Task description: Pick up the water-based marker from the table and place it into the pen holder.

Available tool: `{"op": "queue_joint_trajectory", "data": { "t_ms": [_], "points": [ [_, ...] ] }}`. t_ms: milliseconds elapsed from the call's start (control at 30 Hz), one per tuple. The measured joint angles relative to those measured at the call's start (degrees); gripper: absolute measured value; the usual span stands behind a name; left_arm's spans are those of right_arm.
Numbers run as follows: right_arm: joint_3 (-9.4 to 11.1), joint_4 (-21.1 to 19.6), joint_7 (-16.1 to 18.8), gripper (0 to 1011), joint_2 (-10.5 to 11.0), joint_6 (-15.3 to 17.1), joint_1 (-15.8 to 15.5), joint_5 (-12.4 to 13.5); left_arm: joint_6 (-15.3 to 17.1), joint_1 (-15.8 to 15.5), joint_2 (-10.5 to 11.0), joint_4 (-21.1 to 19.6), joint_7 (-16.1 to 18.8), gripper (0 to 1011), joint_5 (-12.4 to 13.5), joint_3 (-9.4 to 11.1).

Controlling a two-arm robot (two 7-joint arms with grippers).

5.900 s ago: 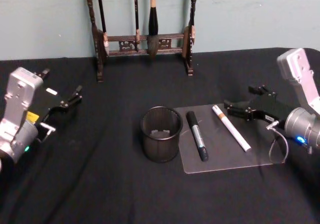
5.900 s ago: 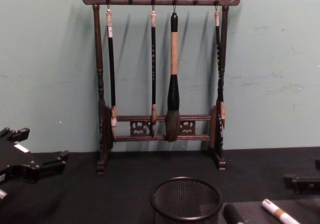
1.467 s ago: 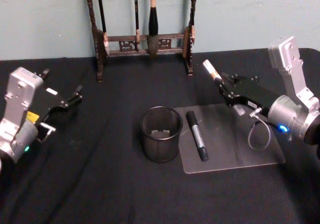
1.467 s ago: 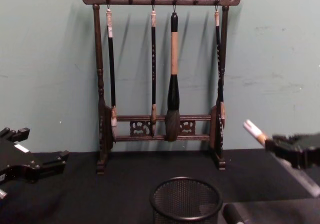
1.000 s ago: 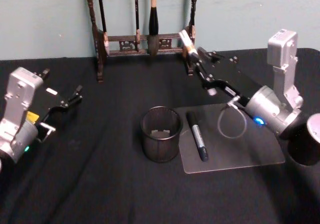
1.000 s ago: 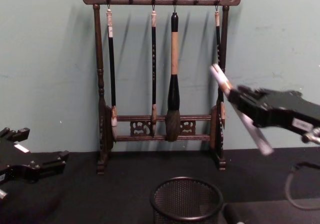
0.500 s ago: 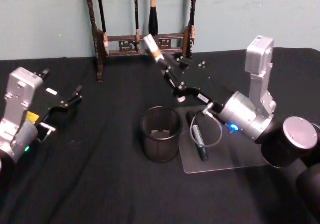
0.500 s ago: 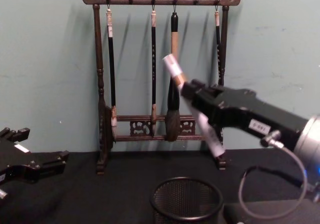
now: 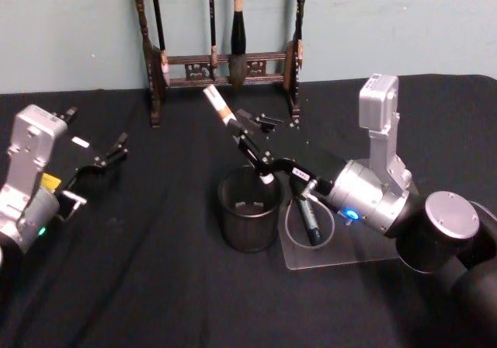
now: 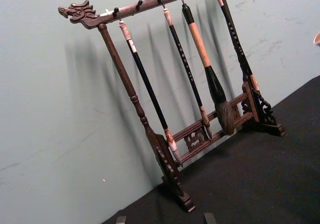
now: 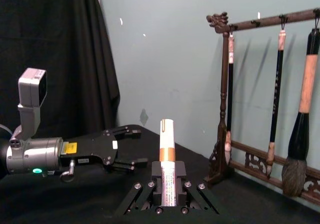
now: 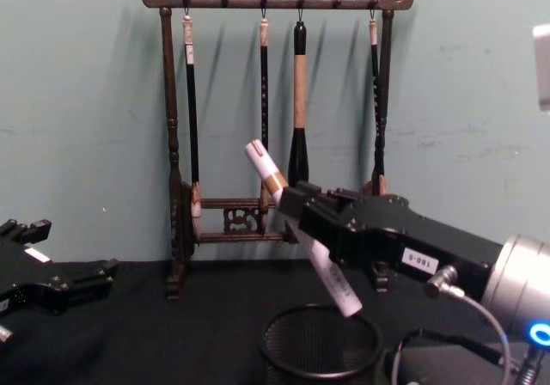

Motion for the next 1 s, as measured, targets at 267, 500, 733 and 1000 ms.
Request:
{"op": "queue_joint_trajectory", "data": {
  "t_ms": [267,500,733,1000],
  "points": [
    [-0.93,1.78,-0.41,161,-0.23,0.15,0.56,0.06,0.00,0.00,0.00,0.00,0.00,1001,0.00,0.00],
    [-1.59,2.78,-0.59,161,-0.45,0.32,0.90,-0.36,0.00,0.00,0.00,0.00,0.00,1001,0.00,0.00],
    [-1.93,3.02,-0.92,161,-0.46,0.49,0.91,-0.90,0.00,0.00,0.00,0.00,0.00,1001,0.00,0.00],
    [-1.85,2.95,-0.90,192,-0.49,0.49,0.91,-0.89,0.00,0.00,0.00,0.00,0.00,1001,0.00,0.00]
  ]
}}
